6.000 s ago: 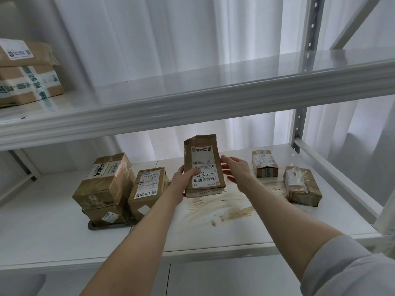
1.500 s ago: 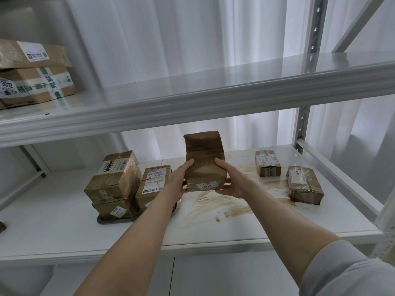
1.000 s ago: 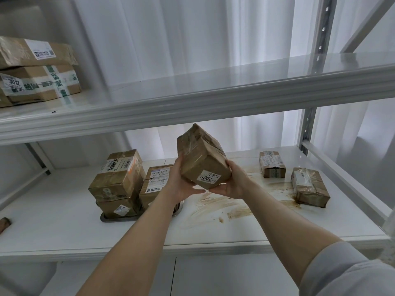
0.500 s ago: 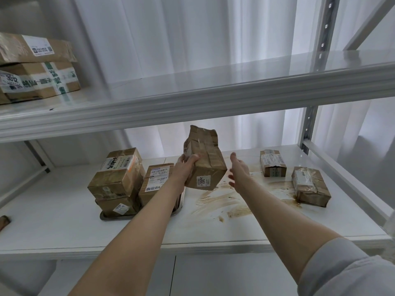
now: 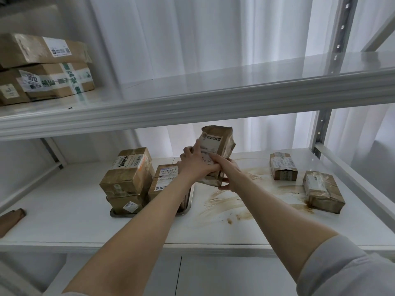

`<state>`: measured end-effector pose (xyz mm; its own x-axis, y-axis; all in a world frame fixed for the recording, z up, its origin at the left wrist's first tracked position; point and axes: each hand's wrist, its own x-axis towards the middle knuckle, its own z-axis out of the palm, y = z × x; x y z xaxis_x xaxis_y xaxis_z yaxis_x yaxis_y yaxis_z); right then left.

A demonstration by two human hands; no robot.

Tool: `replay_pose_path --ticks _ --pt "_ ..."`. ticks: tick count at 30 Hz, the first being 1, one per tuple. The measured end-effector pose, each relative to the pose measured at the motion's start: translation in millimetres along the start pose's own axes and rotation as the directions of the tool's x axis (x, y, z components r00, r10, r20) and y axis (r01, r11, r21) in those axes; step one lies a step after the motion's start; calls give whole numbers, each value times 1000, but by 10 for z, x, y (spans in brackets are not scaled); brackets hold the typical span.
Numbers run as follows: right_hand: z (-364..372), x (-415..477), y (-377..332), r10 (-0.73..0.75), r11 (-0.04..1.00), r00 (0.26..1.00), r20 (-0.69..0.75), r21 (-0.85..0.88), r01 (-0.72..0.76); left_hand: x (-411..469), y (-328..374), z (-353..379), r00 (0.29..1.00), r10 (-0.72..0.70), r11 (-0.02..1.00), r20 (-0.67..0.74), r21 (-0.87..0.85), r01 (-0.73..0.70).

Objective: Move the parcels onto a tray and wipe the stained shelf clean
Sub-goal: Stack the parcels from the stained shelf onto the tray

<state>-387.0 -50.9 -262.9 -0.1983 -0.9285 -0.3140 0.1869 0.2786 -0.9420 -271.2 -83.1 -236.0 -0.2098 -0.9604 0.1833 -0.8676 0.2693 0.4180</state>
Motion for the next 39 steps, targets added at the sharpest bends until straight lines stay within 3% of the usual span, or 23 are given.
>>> replay_pose_path --ticks 3,7,10,12,20,32,39 --pt "19 4 13 15 997 1000 -18 78 -13 57 -135 -154 996 -18 967 87 -252 39" --pt "177 5 -3 9 994 997 76 109 -18 80 -410 -333 974 -162 761 159 -608 226" --pt "396 11 -17 -7 998 994 110 69 0 73 -636 -444 946 -192 630 261 -706 323" --pt "541 13 -44 -17 998 995 98 59 12 54 -757 -525 934 -207 594 292 -721 357" --pt "1066 80 -154 -21 1000 991 129 12 20 119 -1163 -722 928 -325 620 182 -700 354" --pt "1458 192 -103 0 997 998 68 -71 4 216 -1400 -735 941 -340 797 9 -529 293" --pt "1498 225 -71 -44 994 999 -6 -102 43 237 -1425 -702 952 -307 796 7 -546 261"
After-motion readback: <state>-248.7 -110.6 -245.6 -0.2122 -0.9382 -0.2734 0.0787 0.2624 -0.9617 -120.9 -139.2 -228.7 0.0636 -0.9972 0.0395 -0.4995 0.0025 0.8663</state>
